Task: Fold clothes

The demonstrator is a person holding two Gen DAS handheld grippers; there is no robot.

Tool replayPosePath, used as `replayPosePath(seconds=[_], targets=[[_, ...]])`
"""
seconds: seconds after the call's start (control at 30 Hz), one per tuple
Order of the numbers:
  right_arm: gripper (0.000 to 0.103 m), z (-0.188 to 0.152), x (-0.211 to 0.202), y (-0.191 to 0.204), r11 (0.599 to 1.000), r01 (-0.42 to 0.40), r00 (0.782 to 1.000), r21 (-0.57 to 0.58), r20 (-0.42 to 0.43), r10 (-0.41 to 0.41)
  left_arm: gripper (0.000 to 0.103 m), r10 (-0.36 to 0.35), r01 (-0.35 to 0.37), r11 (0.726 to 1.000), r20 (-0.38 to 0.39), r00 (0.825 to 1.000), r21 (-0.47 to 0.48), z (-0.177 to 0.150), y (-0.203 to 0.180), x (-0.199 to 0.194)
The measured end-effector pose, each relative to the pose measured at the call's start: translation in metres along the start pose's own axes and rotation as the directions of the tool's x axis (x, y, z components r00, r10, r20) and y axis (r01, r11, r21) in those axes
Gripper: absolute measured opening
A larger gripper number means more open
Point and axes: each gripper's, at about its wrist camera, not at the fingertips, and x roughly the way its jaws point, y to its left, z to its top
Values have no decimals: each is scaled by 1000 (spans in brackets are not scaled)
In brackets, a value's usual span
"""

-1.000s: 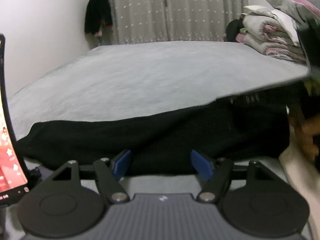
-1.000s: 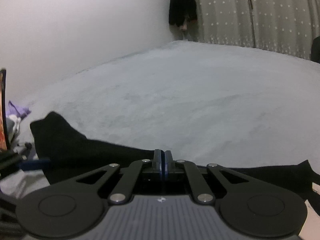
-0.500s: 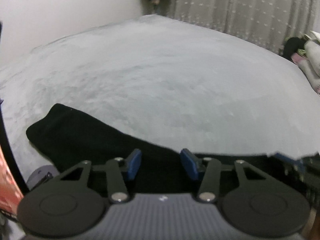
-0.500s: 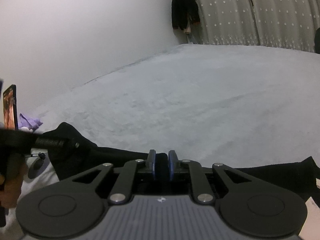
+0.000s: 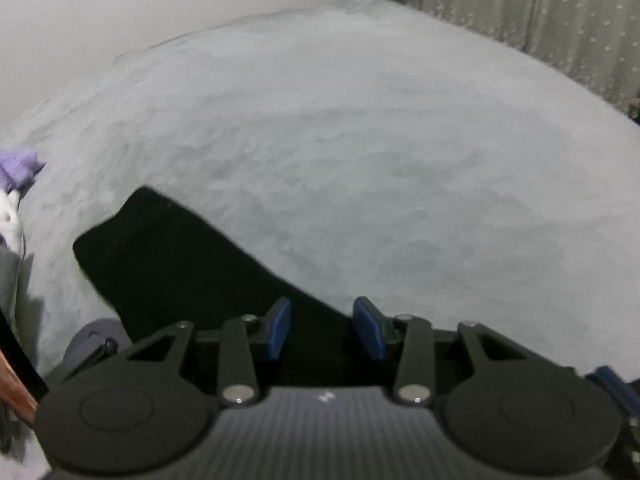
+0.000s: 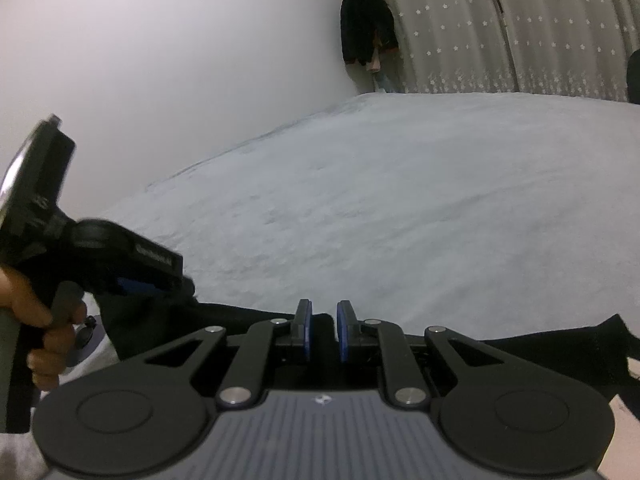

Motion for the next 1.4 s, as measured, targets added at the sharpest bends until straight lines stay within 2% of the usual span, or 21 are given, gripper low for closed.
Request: replayPosePath(seconds=[0.03, 0.07, 0.1, 0.2, 0.3, 0.33, 0.37, 0.4, 0.53, 0.67, 0.77, 0.83, 0.9, 0.93, 1.03, 1.13, 1.3, 1.4], targets=[[17, 0, 0, 1, 1000, 8, 1000, -7, 0, -8, 28, 14, -14, 1000, 5, 1000, -2, 0, 0, 2], [22, 0, 1, 2, 1000, 14, 1000, -17, -5, -14, 26, 25, -24, 1000, 13, 1000, -5, 0, 0, 3], [28, 0, 2, 3, 999, 20, 1000, -27, -9, -21, 20, 31, -31, 999, 20, 999, -9, 0, 0, 3], [32, -2, 6, 6, 998, 31, 999, -55, -34, -33, 6, 36, -36, 999, 41, 999, -19, -1, 1, 4], [32, -5, 15, 11, 995, 47, 996, -86, -74, -53, 5, 26, -23, 999, 80, 996, -37, -4, 2, 3], [31, -6, 16, 13, 994, 50, 995, -99, -76, -57, 5, 13, -8, 999, 106, 994, -49, -5, 2, 0], [13, -7, 17, 15, 992, 53, 995, -112, -78, -62, 4, 0, 9, 998, 142, 990, -60, -6, 4, -3], [7, -6, 17, 16, 992, 43, 996, -117, -75, -52, 4, -14, 27, 997, 179, 984, -70, -7, 6, -6], [7, -6, 13, 19, 990, 62, 997, -125, -30, -67, 4, -42, 68, 994, 270, 962, -89, -6, 11, -10], [7, -8, 18, 18, 990, 82, 995, -113, -50, -88, 6, -75, 98, 992, 265, 961, -74, -4, 10, 7], [9, -7, 20, 18, 990, 85, 994, -113, -58, -92, 17, -88, 110, 991, 264, 960, -72, -7, 13, 19], [16, -5, 19, 16, 992, 80, 995, -96, -59, -86, 45, -88, 112, 991, 276, 957, -73, -10, 15, 17], [31, -2, 15, 12, 994, 80, 995, -72, -52, -84, 52, -74, 94, 994, 314, 946, -48, -14, 10, 8], [32, -2, 12, 12, 995, 79, 995, -60, -48, -82, 56, -72, 86, 996, 335, 939, -27, -16, 7, 2], [33, 5, -1, 5, 997, 82, 995, -17, -57, -82, 63, -111, 97, 994, 367, 924, 55, -24, -5, -18], [34, 16, -14, 2, 995, 95, 992, 20, -83, -93, 66, -151, 104, 984, 362, 920, 145, -33, -18, -32], [34, 18, -16, 2, 992, 119, 975, -33, -185, -123, 66, -206, 128, 958, 302, 931, 257, -54, -34, -36], [30, 11, -9, 2, 993, 105, 964, -58, -240, -116, 66, -194, 106, 945, 272, 943, 308, -68, -39, -26]])
